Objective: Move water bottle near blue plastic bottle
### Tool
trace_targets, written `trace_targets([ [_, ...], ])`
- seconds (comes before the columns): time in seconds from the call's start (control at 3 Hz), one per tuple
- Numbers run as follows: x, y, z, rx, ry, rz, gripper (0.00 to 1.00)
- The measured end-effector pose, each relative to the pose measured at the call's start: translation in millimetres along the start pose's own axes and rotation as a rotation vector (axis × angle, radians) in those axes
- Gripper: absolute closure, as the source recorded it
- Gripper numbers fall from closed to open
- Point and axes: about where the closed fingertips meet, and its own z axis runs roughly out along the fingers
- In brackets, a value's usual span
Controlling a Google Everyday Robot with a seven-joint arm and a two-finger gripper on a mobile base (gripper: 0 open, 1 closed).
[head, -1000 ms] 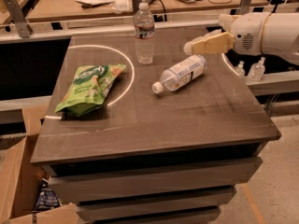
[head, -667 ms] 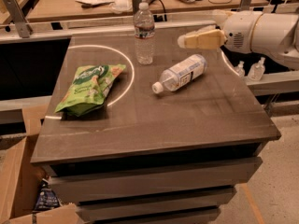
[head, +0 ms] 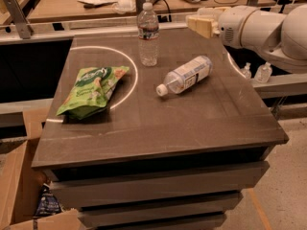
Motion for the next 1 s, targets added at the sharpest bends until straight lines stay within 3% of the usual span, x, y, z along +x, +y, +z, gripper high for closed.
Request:
trace_targets([
  [0.33, -3.3, -9.7, 15.9, 0.075, -0.007, -0.007, 0.84],
  [0.67, -3.1, -19.8, 47.4, 0.107, -0.016, -0.007, 1.0],
  [1.0, -2.7, -23.4, 68.7, 0.109, -0.02, -0.007, 1.0],
])
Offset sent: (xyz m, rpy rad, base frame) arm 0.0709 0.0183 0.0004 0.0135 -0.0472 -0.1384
